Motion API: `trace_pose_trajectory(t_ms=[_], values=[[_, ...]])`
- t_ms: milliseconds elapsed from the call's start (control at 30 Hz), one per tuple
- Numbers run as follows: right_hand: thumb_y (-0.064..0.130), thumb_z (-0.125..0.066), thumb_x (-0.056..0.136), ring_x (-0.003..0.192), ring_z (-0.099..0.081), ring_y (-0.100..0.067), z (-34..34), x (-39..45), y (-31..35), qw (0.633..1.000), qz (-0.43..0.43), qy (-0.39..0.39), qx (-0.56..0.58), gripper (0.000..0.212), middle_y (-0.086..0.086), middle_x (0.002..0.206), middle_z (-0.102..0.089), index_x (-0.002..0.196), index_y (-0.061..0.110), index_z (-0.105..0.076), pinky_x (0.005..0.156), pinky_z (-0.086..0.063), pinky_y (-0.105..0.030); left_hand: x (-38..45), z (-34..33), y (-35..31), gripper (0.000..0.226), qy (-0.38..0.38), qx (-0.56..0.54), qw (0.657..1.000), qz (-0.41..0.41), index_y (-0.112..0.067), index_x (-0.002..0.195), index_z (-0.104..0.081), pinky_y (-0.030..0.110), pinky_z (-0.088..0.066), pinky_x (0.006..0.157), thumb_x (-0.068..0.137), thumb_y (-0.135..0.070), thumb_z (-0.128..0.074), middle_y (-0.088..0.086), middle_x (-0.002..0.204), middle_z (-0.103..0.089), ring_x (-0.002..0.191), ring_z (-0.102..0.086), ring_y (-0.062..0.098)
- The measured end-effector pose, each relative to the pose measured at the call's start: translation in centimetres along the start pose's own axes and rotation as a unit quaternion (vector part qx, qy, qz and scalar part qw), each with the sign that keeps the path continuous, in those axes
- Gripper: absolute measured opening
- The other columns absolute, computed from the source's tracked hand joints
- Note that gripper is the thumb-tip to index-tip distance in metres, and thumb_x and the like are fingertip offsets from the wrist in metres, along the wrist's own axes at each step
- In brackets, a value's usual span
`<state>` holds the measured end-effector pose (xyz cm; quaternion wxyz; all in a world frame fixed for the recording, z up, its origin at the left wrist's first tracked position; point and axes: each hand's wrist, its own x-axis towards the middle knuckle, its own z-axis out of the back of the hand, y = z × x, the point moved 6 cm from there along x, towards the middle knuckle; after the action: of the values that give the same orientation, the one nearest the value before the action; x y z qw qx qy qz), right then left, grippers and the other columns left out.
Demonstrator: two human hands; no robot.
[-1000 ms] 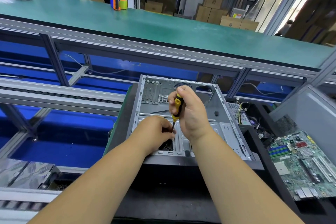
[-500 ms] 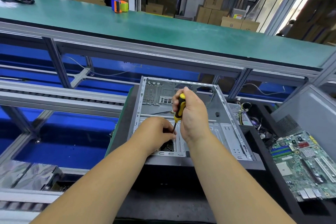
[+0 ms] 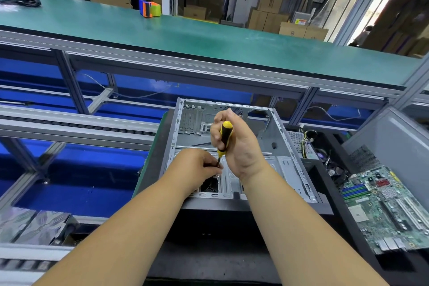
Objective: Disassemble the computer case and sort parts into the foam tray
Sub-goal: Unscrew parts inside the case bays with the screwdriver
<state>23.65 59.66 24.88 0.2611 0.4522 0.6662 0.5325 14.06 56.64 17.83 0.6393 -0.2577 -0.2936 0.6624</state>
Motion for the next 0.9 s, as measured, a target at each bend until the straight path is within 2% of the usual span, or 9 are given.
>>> trace_pose_trajectory(t_ms=[67,167,300,500,700,800,900], values=[[0.033,-0.059,0.087,0.058,-0.047,-0.014,0.8,-0.4,-0.1,0.999,0.011,-0.038,-0.035,0.017,0.0,0.072,-0.058,0.085,0.017,-0.053,0.06,-0.041,-0.025,0.1,-0.1,0.0,0.003,0.001,-0.003,1.0,0.006,-0.038,0.083,-0.076,0.016,-0.048,0.066,0.08,-0.037,-0.076,-0.027,0.071,-0.067,0.074,-0.058,-0.013],[0.032,-0.067,0.087,0.067,-0.056,-0.016,1.8,-0.9,-0.4,0.996,0.015,-0.088,-0.031,0.016,0.002,0.076,-0.063,0.083,0.018,-0.061,0.07,-0.046,-0.032,0.0,-0.1,0.1,0.005,0.0,-0.004,1.0,0.014,-0.039,0.085,-0.075,0.023,-0.054,0.072,0.08,-0.039,-0.076,-0.022,0.076,-0.07,0.073,-0.06,-0.01],[0.03,-0.06,0.097,0.07,-0.061,-0.016,1.7,-1.3,-0.4,0.997,0.008,-0.081,-0.018,0.021,0.0,0.077,-0.067,0.086,0.016,-0.072,0.072,-0.053,-0.029,-0.3,0.0,0.0,0.009,0.0,-0.009,1.0,0.006,-0.036,0.09,-0.075,0.029,-0.055,0.078,0.081,-0.038,-0.075,-0.018,0.082,-0.072,0.078,-0.062,-0.005],[0.027,-0.045,0.105,0.068,-0.057,-0.014,1.2,-1.1,0.1,0.998,0.005,-0.055,0.003,0.036,-0.001,0.072,-0.062,0.088,0.01,-0.071,0.072,-0.049,-0.027,-0.5,0.1,-0.2,0.014,0.0,-0.044,0.999,-0.005,-0.037,0.098,-0.076,0.026,-0.054,0.085,0.084,-0.036,-0.074,-0.019,0.092,-0.073,0.086,-0.063,-0.005],[0.032,-0.033,0.107,0.063,-0.045,-0.014,1.5,-0.8,0.1,0.998,-0.008,-0.06,0.021,0.043,0.0,0.066,-0.051,0.096,0.006,-0.065,0.065,-0.038,-0.026,-0.4,0.0,-0.1,0.011,0.006,-0.051,0.999,-0.013,-0.036,0.095,-0.076,0.02,-0.052,0.08,0.085,-0.032,-0.073,-0.023,0.087,-0.072,0.084,-0.061,-0.01],[0.033,-0.037,0.106,0.063,-0.042,-0.013,1.1,-0.9,-0.2,0.998,0.002,-0.048,0.035,0.029,0.002,0.068,-0.048,0.098,0.011,-0.054,0.064,-0.036,-0.025,-0.4,0.0,0.0,0.01,0.002,-0.053,0.999,-0.01,-0.037,0.093,-0.076,0.019,-0.051,0.075,0.085,-0.032,-0.073,-0.024,0.082,-0.071,0.081,-0.061,-0.009],[0.022,-0.042,0.105,0.063,-0.043,-0.012,1.2,-1.0,-0.3,0.999,0.016,-0.043,0.026,0.015,0.002,0.07,-0.051,0.091,0.016,-0.047,0.065,-0.036,-0.024,-0.4,0.0,-0.1,0.01,0.005,-0.052,0.999,-0.01,-0.036,0.093,-0.076,0.023,-0.052,0.079,0.085,-0.032,-0.073,-0.019,0.085,-0.073,0.083,-0.063,-0.004]])
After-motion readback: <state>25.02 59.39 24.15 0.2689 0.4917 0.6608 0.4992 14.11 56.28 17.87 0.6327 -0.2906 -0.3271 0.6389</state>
